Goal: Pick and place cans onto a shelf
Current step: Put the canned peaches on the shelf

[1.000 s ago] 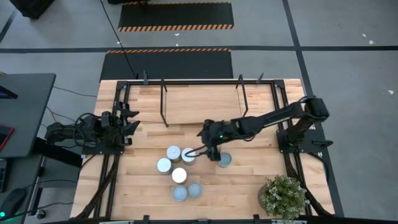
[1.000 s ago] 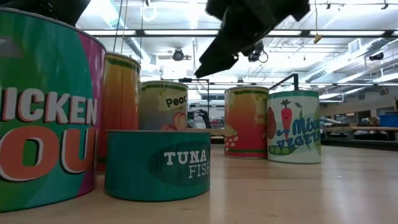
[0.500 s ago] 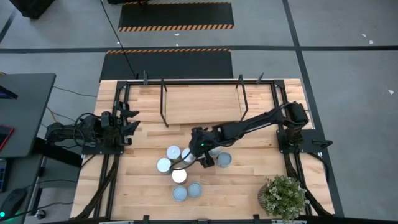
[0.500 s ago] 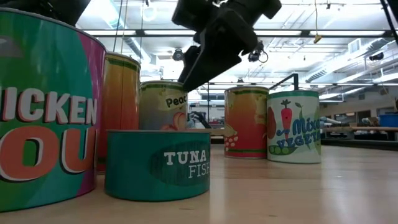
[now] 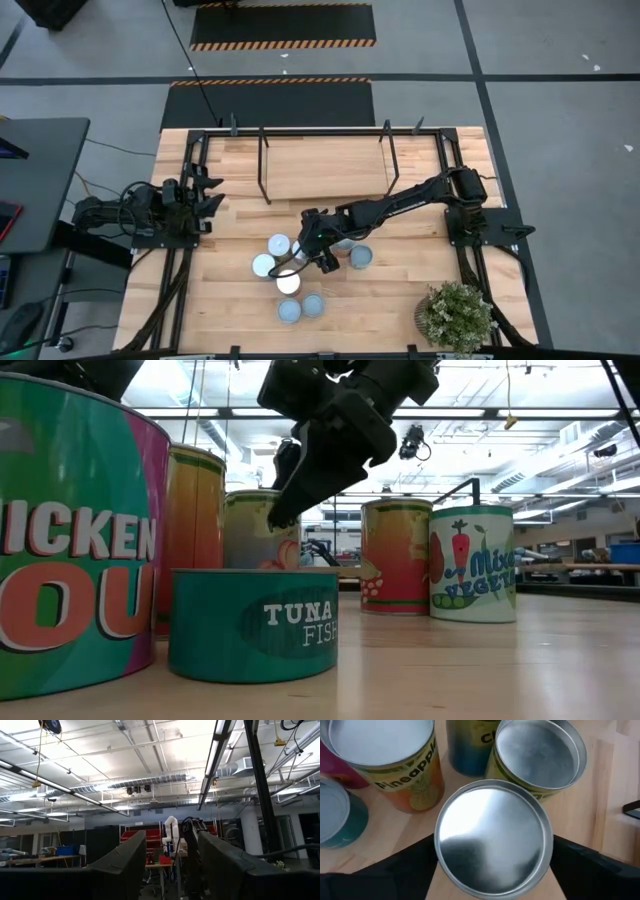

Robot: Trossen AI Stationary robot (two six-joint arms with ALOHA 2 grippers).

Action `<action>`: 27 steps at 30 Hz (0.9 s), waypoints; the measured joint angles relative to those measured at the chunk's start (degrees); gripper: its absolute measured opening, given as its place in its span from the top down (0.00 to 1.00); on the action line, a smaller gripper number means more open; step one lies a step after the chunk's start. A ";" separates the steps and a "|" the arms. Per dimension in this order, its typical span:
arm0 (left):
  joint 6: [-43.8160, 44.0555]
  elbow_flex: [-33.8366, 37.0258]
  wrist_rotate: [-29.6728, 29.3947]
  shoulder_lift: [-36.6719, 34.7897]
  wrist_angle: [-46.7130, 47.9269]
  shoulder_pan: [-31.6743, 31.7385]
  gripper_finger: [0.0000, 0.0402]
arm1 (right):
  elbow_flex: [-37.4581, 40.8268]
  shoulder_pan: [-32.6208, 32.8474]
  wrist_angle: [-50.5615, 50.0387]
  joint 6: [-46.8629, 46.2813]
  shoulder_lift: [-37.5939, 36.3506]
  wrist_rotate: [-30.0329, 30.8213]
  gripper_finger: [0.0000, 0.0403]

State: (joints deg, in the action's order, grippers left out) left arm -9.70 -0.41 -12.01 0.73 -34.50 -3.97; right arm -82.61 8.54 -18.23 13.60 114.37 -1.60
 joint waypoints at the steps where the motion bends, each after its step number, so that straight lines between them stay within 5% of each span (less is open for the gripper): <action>1: -0.02 0.00 0.02 0.00 0.04 0.00 0.54 | 0.00 -0.02 0.20 -0.09 0.00 -0.10 0.15; 5: -0.02 0.00 0.00 0.00 -0.11 0.00 0.54 | 0.00 -0.02 0.18 -0.06 0.00 -0.64 0.21; 16: -0.04 0.00 0.00 0.00 -0.09 0.00 0.54 | 0.07 -2.95 -9.35 -1.90 -8.32 3.39 0.19; 27: -0.04 0.00 0.00 0.00 -0.07 0.00 0.54 | 4.29 -13.48 -15.36 -1.63 -20.88 6.69 0.20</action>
State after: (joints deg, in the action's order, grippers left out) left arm -9.74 -0.40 -12.01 0.73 -34.56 -3.97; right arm -78.32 -4.95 -33.59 11.97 93.48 5.09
